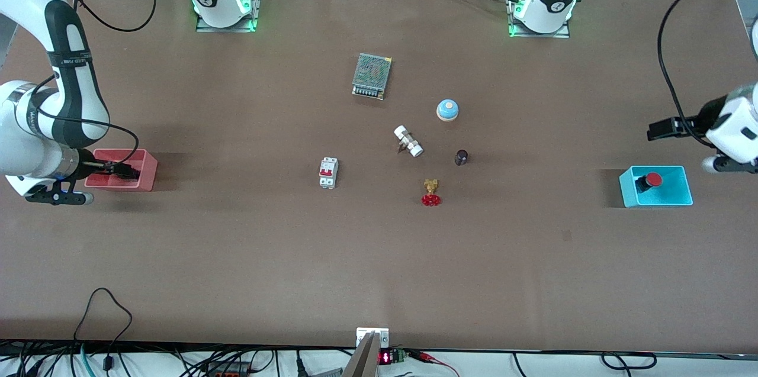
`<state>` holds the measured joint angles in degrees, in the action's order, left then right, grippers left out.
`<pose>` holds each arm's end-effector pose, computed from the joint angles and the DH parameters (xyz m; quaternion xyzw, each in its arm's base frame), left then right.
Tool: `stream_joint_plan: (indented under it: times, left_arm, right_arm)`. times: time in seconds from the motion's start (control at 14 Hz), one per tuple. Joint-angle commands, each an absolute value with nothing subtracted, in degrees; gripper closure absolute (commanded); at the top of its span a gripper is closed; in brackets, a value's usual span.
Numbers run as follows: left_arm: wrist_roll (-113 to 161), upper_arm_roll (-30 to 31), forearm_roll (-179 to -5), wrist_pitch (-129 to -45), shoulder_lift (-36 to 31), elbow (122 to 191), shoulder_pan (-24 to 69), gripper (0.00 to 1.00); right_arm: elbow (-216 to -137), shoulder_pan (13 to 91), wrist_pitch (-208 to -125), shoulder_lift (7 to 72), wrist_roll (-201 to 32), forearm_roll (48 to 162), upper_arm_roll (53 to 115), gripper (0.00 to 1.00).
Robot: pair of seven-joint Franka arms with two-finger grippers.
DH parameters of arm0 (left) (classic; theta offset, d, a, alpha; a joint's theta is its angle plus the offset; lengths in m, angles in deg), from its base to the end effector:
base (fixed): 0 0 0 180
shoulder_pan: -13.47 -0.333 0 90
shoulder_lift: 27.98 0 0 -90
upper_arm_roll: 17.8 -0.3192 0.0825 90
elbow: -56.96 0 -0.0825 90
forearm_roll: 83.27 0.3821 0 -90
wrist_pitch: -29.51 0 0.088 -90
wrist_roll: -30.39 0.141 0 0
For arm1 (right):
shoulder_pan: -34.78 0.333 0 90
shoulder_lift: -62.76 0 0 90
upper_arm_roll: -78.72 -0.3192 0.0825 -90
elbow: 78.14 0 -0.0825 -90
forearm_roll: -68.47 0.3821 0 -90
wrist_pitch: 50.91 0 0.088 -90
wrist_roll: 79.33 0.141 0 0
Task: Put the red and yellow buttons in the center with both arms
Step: 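Lower the right gripper onto the yellow button while the left gripper reaches the red button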
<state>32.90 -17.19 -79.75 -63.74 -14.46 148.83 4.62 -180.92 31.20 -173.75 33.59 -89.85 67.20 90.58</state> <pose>0.5941 0.0949 0.4461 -0.9930 -0.0447 0.1079 0.0190 0.6109 -0.1642 0.2307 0.9951 -0.0270 -0.0859 0.0416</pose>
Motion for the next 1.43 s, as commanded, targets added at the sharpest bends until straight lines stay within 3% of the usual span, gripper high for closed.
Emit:
stream_joint_plan:
  times: [0.0, 0.43, 0.64, 0.79, 1.0, 1.21, 1.36]
  left_arm:
    - [32.9, -16.9, -74.9, -64.7, -10.7, 146.1, 3.5, 0.00]
    - [36.5, -16.8, -73.3, -73.5, -3.3, 148.2, -0.6, 0.00]
    - [39.0, -16.8, -73.3, -84.1, -2.7, 154.9, -3.2, 0.00]
    - [41.0, -16.8, -73.4, -92.2, -2.7, 159.4, -4.5, 0.00]
    - [41.3, -16.6, -73.5, -99.0, 1.2, 160.6, -6.7, 0.00]
    - [40.9, -16.3, -74.0, -100.0, 2.3, 160.6, -7.0, 0.00]
    - [40.7, -16.1, -74.3, -100.0, 2.4, 160.6, -7.0, 0.00]
  right_arm:
    - [-181.1, 30.2, -174.3, 33.2, -91.5, 67.1, 90.1, 0.00]
    - [-181.2, 30.1, -174.2, 32.1, -91.5, 67.2, 90.1, 0.00]
    - [-181.2, 30.0, -174.1, 31.8, -93.3, 67.2, 90.1, 0.00]
    - [-181.2, 29.5, -174.3, 31.7, -94.5, 67.4, 90.1, 0.09]
    - [-181.1, 29.4, -174.5, 31.3, -94.5, 67.9, 90.0, 0.09]
    - [-181.2, 29.4, -174.4, 31.3, -94.2, 67.9, 89.9, 0.14]
    - [-181.1, 29.5, -174.5, 31.0, -94.2, 67.9, 89.9, 0.24]
